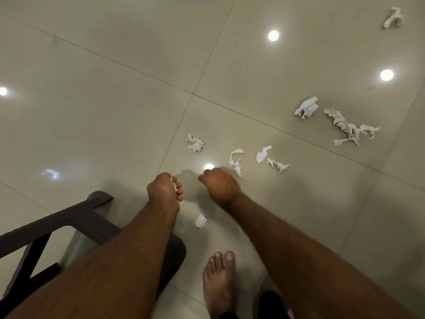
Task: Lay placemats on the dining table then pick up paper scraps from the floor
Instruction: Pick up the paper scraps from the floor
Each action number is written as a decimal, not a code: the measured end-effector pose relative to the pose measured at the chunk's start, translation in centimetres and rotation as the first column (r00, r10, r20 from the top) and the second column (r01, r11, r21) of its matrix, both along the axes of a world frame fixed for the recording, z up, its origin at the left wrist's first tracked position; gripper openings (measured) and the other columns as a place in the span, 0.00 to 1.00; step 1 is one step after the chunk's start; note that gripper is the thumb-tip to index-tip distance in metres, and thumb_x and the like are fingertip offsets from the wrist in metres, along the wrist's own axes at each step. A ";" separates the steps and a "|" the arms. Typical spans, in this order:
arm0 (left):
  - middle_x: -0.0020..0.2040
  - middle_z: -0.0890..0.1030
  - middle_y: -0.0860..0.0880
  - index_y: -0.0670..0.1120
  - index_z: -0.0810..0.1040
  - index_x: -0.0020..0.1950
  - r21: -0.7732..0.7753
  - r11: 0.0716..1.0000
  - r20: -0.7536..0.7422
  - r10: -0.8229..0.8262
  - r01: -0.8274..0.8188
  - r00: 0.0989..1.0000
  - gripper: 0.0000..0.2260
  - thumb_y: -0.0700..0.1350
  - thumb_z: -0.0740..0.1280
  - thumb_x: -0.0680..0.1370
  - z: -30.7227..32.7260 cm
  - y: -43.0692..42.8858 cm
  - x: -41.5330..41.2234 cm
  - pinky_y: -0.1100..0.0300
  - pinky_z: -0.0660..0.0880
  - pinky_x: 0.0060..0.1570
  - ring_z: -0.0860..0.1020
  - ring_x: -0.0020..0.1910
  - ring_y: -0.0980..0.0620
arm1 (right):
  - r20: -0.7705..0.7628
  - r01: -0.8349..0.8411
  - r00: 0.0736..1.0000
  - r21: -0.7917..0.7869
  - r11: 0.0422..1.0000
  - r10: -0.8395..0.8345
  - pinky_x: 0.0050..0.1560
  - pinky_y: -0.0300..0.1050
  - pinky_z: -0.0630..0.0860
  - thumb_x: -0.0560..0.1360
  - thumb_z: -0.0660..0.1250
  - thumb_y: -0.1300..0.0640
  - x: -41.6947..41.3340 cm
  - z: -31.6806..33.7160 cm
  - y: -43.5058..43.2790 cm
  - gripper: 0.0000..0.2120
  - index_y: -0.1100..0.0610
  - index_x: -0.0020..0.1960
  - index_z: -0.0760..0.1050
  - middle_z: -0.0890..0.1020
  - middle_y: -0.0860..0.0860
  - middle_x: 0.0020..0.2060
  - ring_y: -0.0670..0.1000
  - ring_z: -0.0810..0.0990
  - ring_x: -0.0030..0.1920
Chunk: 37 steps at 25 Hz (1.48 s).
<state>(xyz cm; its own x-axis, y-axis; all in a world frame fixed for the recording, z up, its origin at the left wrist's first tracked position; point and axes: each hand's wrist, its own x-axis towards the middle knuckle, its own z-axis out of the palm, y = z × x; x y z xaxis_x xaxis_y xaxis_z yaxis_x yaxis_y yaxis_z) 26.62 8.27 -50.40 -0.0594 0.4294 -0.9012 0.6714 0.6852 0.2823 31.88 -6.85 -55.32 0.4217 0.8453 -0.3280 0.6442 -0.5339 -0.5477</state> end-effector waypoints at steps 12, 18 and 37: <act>0.30 0.69 0.47 0.44 0.70 0.37 0.082 0.996 -0.033 0.025 -0.023 0.999 0.13 0.44 0.58 0.81 -2.6 2.0 0.9 0.65 0.60 0.21 0.64 0.20 0.52 | 0.164 -0.105 0.980 -0.055 0.993 0.112 0.57 0.53 0.76 0.73 0.64 0.67 6.4 -1.5 6.9 0.14 0.58 0.57 0.79 0.79 0.56 0.58 0.60 0.72 0.63; 0.31 0.71 0.46 0.43 0.73 0.37 0.120 0.993 -0.045 -0.015 0.021 0.999 0.11 0.43 0.58 0.79 -2.9 0.2 0.9 0.63 0.60 0.24 0.65 0.23 0.51 | 0.133 -0.132 0.983 0.043 0.990 0.126 0.35 0.49 0.75 0.66 0.67 0.72 4.0 -2.4 2.9 0.08 0.60 0.37 0.76 0.78 0.56 0.34 0.60 0.76 0.40; 0.30 0.67 0.49 0.47 0.66 0.33 -0.028 0.991 0.017 -0.132 0.133 0.991 0.16 0.44 0.56 0.82 -0.3 -4.8 1.4 0.67 0.57 0.23 0.63 0.21 0.53 | 0.226 0.164 0.962 -0.026 0.986 -0.154 0.60 0.55 0.76 0.69 0.50 0.66 5.9 -3.0 -16.8 0.25 0.59 0.58 0.78 0.79 0.57 0.61 0.63 0.75 0.63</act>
